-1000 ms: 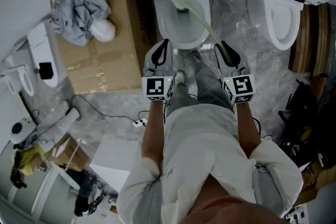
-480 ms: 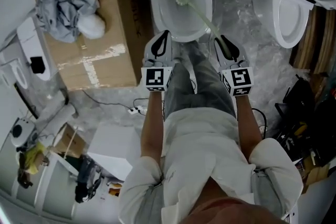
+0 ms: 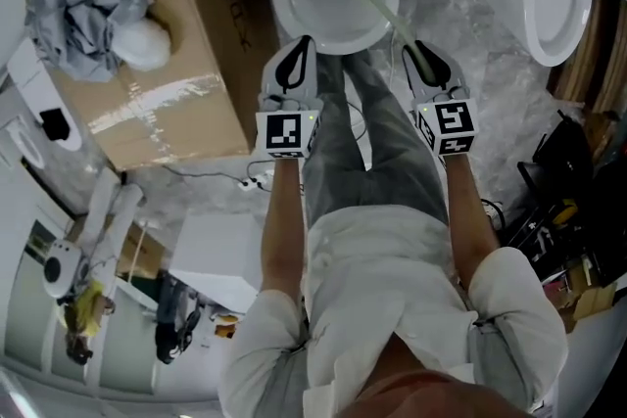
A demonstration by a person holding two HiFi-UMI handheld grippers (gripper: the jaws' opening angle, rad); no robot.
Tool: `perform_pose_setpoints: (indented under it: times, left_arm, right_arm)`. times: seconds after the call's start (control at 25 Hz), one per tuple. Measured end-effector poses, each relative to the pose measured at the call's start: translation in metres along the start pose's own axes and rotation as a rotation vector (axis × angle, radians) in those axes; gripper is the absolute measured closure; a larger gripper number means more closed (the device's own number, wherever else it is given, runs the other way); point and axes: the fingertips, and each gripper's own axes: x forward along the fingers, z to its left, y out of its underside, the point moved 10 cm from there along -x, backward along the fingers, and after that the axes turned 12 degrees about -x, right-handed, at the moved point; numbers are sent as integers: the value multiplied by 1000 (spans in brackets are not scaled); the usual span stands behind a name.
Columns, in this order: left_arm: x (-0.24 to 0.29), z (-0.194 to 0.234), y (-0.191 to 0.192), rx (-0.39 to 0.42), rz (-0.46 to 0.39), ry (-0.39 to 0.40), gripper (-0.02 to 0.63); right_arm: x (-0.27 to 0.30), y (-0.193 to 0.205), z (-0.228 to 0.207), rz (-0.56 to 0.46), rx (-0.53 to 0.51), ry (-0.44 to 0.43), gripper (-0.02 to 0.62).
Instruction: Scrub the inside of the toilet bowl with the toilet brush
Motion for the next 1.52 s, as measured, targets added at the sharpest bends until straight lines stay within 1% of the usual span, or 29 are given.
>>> perform_pose_setpoints:
  times: [0.2,0.32,0.44,0.68,0.76,0.84,1.08,1.2,1.32,1.52]
  left_arm:
    - [17,19,19,-17,25,27,589]
    - [27,29,26,-23,21,48,589]
    - [35,39,37,-29,48,51,589]
    - [49,53,55,-40,68,67,589]
    - [52,56,62,-45,71,75,589]
    - [55,58,66,-69,57,79,589]
    - [57,65,87,-101,70,67,589]
    - [56,67,95,-105,98,69,589]
    - [55,69,102,-118,80,70,589]
    - [49,71,115,-124,117,60,589]
  right_arm:
    - [26,12,5,33,18,20,503]
    - [43,18,10,49,35,28,503]
    - [60,26,14,69,54,31,504]
    - [95,44,20,106,71,22,504]
    - [106,51,22,114,73,20,504]
    - [115,56,24,123,83,19,505]
    - [141,75,33,156,96,2,505]
    - [154,86,39,183,100,-6,505]
    - [165,96,45,207,102,-17,505]
    - [177,106,53,241,103,-35,505]
